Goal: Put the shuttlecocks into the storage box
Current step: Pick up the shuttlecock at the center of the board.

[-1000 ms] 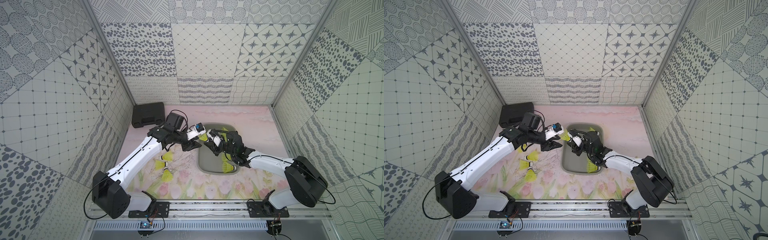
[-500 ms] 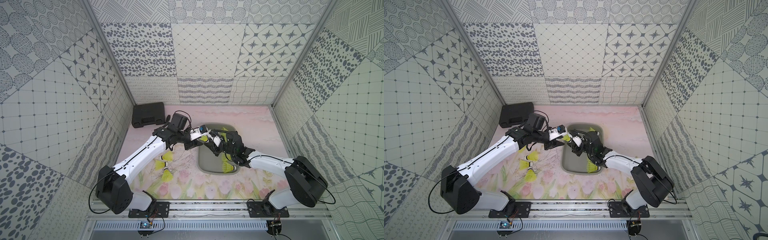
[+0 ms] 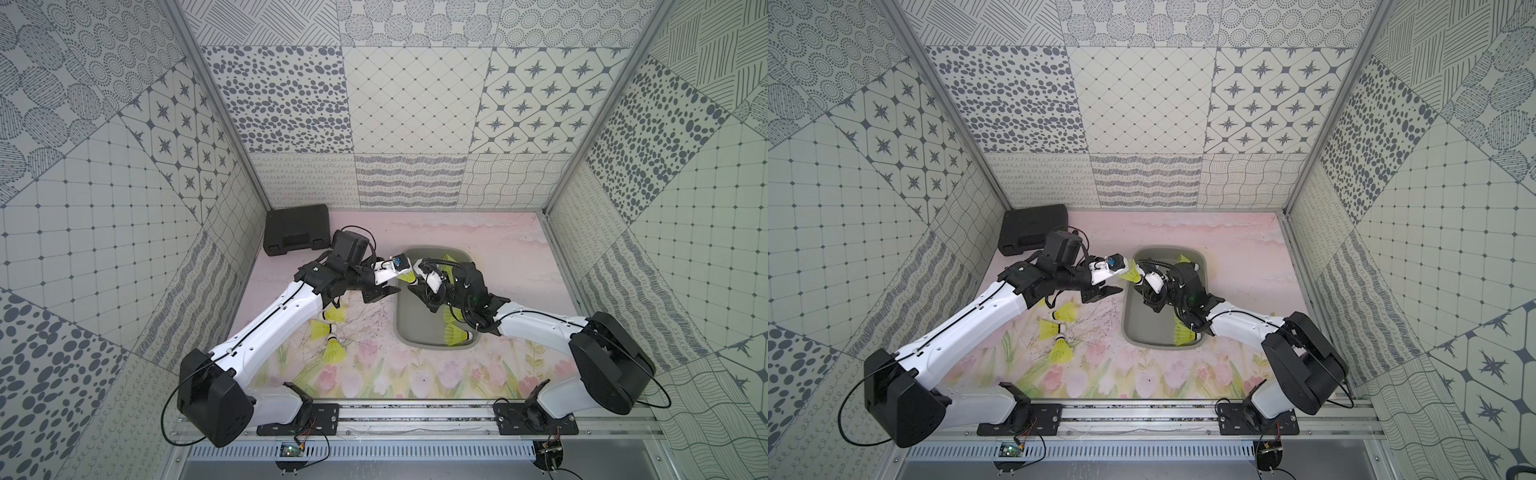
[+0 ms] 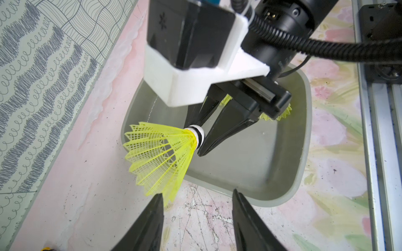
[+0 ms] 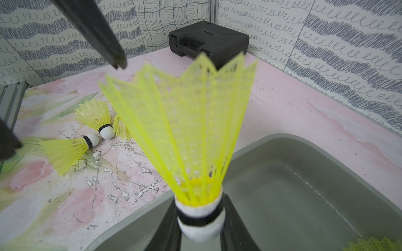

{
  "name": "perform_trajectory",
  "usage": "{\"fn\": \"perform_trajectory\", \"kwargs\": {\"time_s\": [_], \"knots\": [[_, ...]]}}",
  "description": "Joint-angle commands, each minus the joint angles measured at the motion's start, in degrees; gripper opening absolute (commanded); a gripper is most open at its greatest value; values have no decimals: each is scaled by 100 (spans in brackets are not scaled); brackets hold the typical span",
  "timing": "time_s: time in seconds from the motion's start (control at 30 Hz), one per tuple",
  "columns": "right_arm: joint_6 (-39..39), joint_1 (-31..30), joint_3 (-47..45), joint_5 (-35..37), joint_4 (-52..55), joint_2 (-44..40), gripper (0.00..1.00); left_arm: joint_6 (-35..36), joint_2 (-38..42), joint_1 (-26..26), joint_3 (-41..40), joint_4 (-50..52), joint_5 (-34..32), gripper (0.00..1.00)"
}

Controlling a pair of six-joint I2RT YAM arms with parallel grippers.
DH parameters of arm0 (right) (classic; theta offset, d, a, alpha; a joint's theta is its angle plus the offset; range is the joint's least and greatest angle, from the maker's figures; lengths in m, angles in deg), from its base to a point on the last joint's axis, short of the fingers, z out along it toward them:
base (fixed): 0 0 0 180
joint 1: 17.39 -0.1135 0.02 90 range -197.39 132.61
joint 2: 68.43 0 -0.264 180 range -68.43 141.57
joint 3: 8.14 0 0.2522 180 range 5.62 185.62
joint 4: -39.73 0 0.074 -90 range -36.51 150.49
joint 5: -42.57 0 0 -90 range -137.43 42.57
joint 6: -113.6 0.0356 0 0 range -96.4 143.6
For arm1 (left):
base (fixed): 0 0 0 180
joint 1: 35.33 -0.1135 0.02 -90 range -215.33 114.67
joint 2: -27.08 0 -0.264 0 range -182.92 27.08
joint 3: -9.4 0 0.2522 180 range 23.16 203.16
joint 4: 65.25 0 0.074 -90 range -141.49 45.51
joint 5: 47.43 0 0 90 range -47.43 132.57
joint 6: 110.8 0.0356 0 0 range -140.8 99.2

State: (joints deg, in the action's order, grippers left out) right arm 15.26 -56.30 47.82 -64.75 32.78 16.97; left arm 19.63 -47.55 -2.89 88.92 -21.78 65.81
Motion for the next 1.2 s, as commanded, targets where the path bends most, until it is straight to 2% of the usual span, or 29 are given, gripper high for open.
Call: {"fn": "perform_trajectory", "kwargs": {"time_s": [0.0,0.23,0.3,0.43,0.63,0.67,0.73,0.8,0.93,1.03,1.17], "knots": [[25,-19,-13,-19,-144,-158,30,10,63,7,-114,-695,-168,57],[-9,-15,-12,-65,-83,-183,31,109,-339,-1,5,-835,-65,57],[-10,-19,-6,-70,-65,-189,31,139,-435,-1,38,-824,-33,54],[-22,-15,-4,-60,-65,-184,31,192,-524,-1,86,-715,47,37],[-14,-19,-12,-18,-80,-190,33,79,-526,0,78,-730,93,0],[-7,-13,-18,12,-103,-193,35,-2,-522,-3,69,-778,110,0],[9,-16,-66,80,-176,-222,41,-283,-511,12,44,-959,173,0],[51,-12,-141,251,-269,-274,59,-698,-513,-1,-21,-1280,189,0],[72,-20,-370,732,-449,-493,78,-1997,-617,-9,-138,-2090,-71,0],[75,-11,-546,1130,-473,-763,84,-3220,-808,-4,-73,-2439,-416,0],[80,-9,-809,1654,-504,-1200,87,-4501,-1208,-14,294,-2300,-651,0]]}}
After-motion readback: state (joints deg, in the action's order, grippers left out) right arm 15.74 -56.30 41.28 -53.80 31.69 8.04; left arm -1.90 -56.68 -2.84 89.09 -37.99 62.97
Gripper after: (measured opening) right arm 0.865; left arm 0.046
